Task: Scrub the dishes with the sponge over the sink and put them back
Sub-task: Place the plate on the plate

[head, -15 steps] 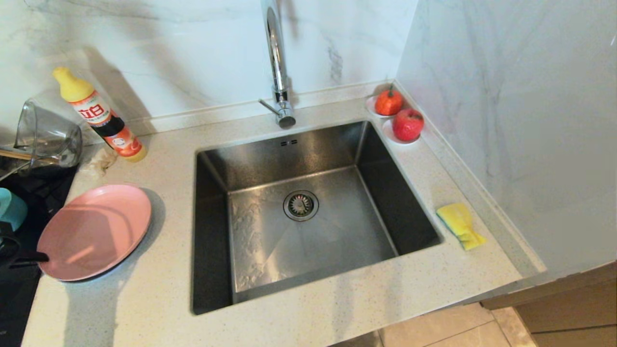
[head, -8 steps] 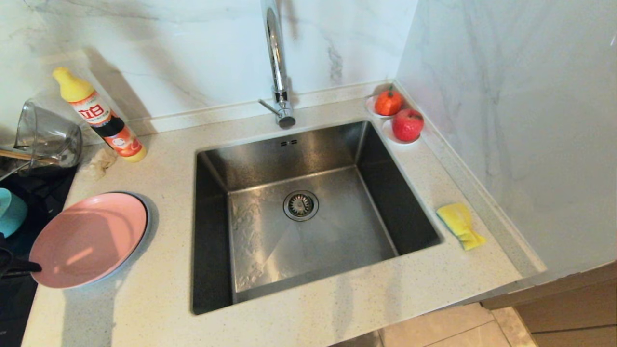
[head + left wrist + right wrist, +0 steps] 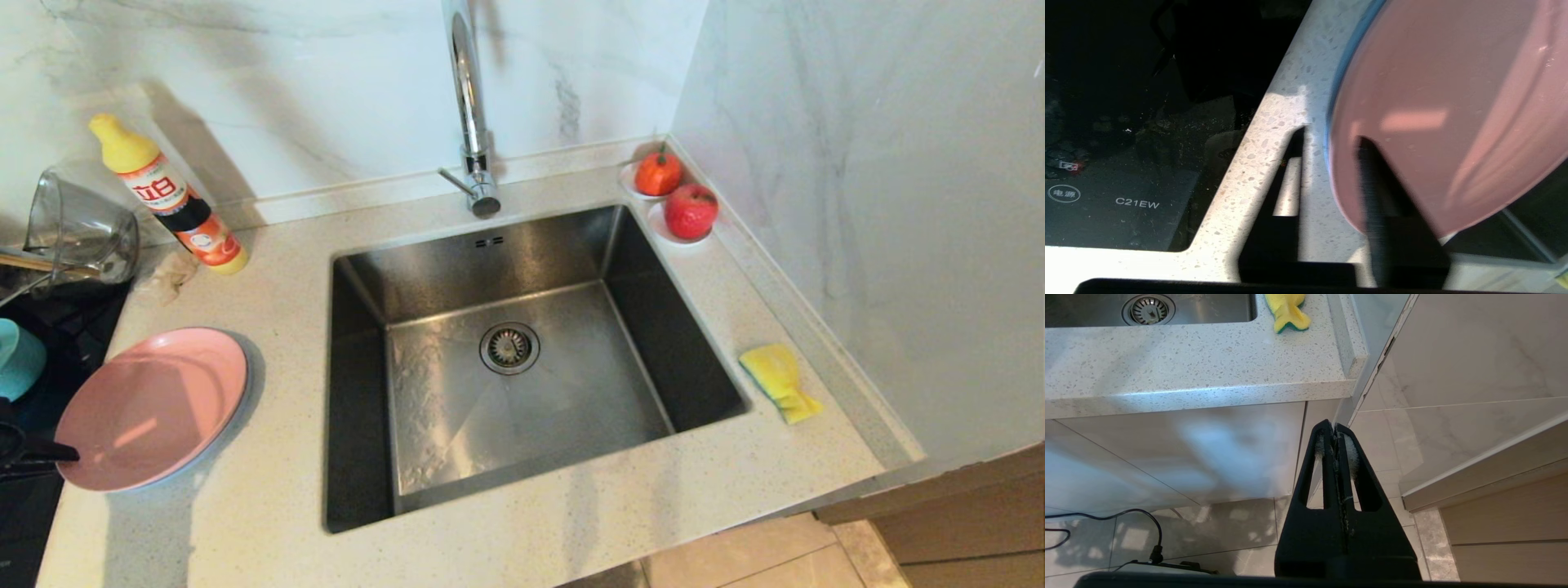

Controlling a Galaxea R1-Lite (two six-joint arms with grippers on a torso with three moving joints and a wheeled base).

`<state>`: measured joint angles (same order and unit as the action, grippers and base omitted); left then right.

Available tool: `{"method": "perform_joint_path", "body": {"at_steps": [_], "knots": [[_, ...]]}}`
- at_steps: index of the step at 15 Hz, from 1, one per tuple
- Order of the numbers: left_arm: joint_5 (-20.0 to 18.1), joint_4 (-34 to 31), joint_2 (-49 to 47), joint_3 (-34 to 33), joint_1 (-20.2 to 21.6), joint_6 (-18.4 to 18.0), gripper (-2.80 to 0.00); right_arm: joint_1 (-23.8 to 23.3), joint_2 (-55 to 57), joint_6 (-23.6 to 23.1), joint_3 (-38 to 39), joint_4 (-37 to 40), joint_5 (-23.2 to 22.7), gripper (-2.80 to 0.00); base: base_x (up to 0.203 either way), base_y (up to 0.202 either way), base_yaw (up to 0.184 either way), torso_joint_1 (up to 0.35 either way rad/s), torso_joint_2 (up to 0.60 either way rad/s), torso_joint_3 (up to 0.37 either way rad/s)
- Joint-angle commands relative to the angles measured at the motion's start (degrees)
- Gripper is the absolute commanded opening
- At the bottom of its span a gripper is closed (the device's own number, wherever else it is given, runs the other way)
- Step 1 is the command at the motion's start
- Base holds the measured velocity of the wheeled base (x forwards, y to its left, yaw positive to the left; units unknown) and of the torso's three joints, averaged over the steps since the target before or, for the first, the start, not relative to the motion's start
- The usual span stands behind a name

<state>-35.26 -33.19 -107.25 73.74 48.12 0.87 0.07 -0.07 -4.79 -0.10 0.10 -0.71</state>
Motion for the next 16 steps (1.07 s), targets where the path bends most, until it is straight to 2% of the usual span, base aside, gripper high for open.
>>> {"method": "perform_joint_path", "body": {"at_steps": [1, 5, 10, 14, 15, 16], "knots": [[-0.51, -0.47, 0.59, 1.16, 0.05, 0.38, 0.0, 0.01, -0.01, -0.04, 0.07, -0.01, -0.05, -2.8, 0.0, 0.0, 0.0, 0.0, 0.0, 0.0], [-0.6, -0.56, 2.58, 1.42, 0.05, 0.81, 0.0, 0.01, -0.01, -0.04, 0.01, -0.01, 0.0, -2.8, 0.0, 0.0, 0.0, 0.0, 0.0, 0.0], [0.15, -0.73, 4.94, 5.95, 0.32, 4.26, 0.0, 0.01, -0.01, -0.04, 0.1, -0.01, -0.08, -2.8, 0.0, 0.0, 0.0, 0.0, 0.0, 0.0], [1.04, -0.74, 6.91, 8.33, 3.85, 4.49, 0.0, 0.01, -0.01, -0.04, 0.01, -0.01, 0.0, -2.8, 0.0, 0.0, 0.0, 0.0, 0.0, 0.0], [2.16, -0.73, 7.3, 8.44, 4.52, 4.49, -2.8, 0.01, -0.01, -0.04, 0.01, -0.01, -0.08, -2.8, 0.0, 0.0, 0.0, 0.0, 0.0, 0.0], [3.72, -0.73, 7.32, 8.55, 5.03, 4.7, -2.8, 0.01, -0.01, -0.04, 0.03, -0.01, -0.03, -2.8, 0.0, 0.0, 0.0, 0.0, 0.0, 0.0]]}}
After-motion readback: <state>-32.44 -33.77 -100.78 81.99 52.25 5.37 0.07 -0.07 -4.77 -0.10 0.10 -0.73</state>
